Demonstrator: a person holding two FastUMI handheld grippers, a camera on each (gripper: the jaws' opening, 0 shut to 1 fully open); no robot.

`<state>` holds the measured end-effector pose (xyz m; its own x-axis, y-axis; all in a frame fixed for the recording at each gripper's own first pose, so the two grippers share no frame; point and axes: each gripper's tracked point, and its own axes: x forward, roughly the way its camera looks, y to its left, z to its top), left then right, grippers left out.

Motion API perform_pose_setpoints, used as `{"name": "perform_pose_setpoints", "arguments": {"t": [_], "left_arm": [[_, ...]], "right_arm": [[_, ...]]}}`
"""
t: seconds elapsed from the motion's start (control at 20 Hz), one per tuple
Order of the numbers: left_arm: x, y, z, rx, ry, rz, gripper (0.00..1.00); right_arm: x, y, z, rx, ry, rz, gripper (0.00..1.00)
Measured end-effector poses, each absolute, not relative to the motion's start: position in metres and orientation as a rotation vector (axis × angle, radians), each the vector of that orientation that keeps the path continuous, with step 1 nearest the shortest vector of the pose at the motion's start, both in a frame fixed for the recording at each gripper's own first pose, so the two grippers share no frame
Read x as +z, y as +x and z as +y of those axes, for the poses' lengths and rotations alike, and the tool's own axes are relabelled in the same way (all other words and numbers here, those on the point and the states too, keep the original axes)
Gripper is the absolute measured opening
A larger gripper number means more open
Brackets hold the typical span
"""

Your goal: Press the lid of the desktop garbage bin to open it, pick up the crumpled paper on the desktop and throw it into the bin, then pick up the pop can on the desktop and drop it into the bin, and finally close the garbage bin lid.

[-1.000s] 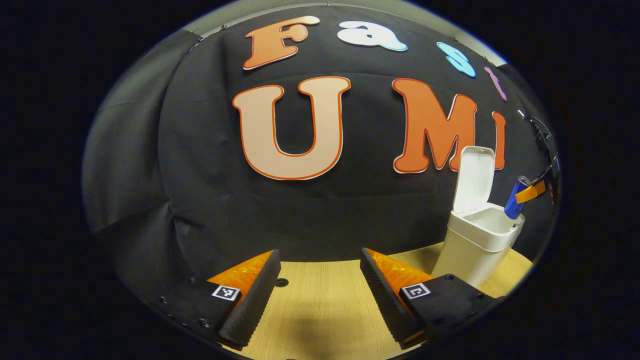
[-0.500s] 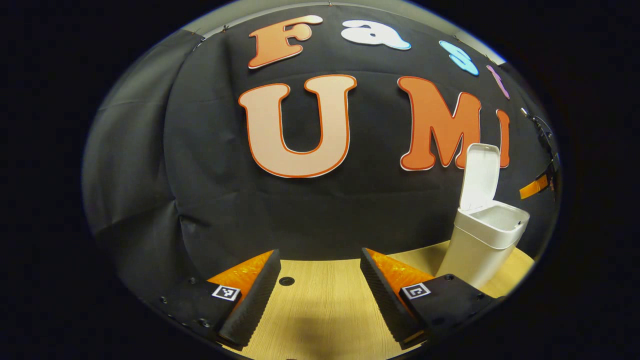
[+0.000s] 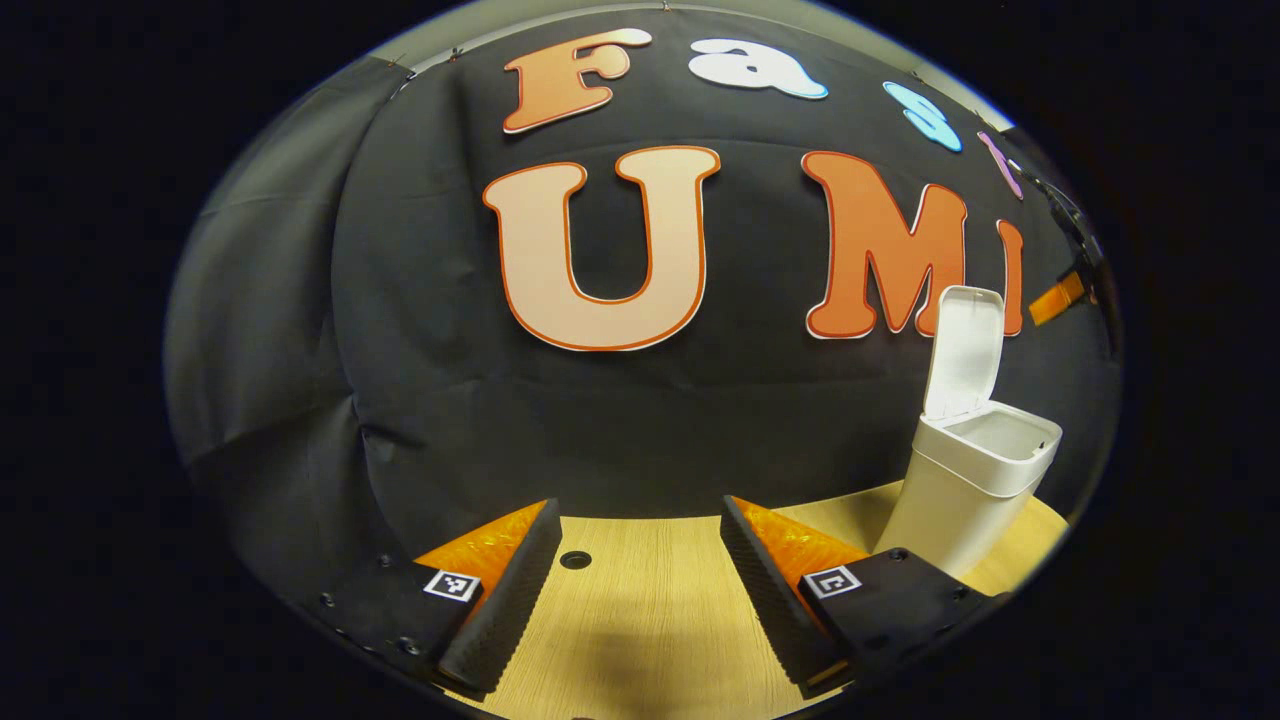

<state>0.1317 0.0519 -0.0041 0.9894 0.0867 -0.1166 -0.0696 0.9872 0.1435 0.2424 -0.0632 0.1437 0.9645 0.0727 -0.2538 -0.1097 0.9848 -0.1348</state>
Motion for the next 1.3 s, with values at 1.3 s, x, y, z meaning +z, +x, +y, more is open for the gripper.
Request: {"name": "perform_pose_setpoints", "arguments": {"t": [1.3], "left_arm": [[-0.009, 0.124, 0.064, 0.161, 0.142, 0.165, 1.0]], "right_arm": [[0.151, 0.325, -0.021, 0.146, -0.122, 0.472, 0.98]]}}
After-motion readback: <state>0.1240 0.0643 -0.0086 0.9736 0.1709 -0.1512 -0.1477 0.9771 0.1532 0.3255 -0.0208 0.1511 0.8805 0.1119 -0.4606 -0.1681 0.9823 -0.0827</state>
